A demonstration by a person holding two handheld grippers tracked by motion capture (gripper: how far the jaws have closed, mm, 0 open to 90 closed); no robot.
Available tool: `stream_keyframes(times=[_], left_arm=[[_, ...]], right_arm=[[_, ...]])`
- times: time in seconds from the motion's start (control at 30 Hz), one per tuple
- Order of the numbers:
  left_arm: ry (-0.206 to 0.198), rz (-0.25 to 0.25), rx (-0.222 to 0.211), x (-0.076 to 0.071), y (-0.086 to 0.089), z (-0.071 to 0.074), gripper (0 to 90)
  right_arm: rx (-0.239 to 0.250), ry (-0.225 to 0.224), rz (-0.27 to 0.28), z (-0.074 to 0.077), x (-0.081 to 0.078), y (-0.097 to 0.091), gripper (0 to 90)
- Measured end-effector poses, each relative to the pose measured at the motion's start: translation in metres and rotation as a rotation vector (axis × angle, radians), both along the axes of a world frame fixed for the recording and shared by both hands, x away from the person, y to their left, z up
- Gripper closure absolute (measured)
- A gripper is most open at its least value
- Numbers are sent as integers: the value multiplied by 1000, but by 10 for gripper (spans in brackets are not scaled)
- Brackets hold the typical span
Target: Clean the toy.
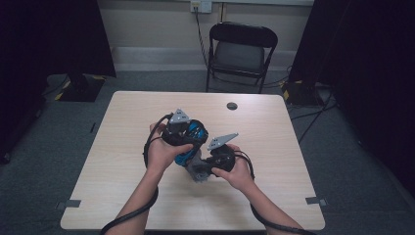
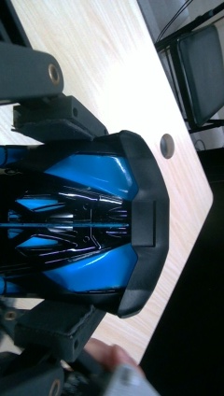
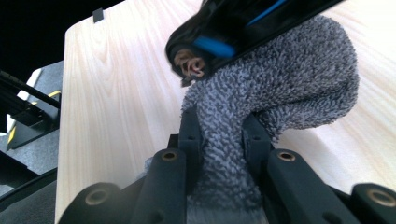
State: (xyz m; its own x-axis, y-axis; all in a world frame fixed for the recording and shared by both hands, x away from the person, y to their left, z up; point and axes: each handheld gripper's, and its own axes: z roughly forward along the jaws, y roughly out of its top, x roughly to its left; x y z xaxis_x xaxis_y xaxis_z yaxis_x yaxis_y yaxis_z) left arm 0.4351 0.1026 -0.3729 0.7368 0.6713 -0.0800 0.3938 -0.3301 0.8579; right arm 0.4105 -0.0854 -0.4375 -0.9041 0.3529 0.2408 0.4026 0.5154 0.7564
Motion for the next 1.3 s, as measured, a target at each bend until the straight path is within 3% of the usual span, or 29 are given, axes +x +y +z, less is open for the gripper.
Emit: stream_keyframes(times=[0.13, 0.23, 0.4, 0.57, 0.73, 0.8, 0.93, 1.03, 1.1, 1.3], left_arm=[[-12, 16, -28, 1, 2, 4, 255], [-15, 29, -23, 3, 9, 7, 256], [3, 70, 10, 6, 28, 1, 256], [42, 118, 52, 8, 49, -17, 256], [99, 160, 110, 11, 70, -41, 255], [123, 179, 134, 14, 77, -51, 256], [158, 211, 147, 19, 86, -66, 256], [192, 224, 160, 24, 89, -77, 255], [206, 233, 164, 27, 88, -84, 255], [235, 260, 172, 37, 86, -94, 254]], right_arm=[[-16, 11, 24, -6, -2, 5, 756], [-44, 7, 29, -9, -3, 4, 755], [-72, 2, -35, -10, 6, -19, 753], [-98, -10, -102, -11, 13, -48, 750], [-104, -1, -203, -14, 23, -79, 746], [-129, -14, -238, -15, 27, -89, 743], [-150, -8, -308, -19, 35, -106, 734], [-173, -7, -342, -24, 42, -115, 724], [-214, -24, -358, -28, 44, -117, 714], [-219, -15, -393, -37, 49, -123, 689]])
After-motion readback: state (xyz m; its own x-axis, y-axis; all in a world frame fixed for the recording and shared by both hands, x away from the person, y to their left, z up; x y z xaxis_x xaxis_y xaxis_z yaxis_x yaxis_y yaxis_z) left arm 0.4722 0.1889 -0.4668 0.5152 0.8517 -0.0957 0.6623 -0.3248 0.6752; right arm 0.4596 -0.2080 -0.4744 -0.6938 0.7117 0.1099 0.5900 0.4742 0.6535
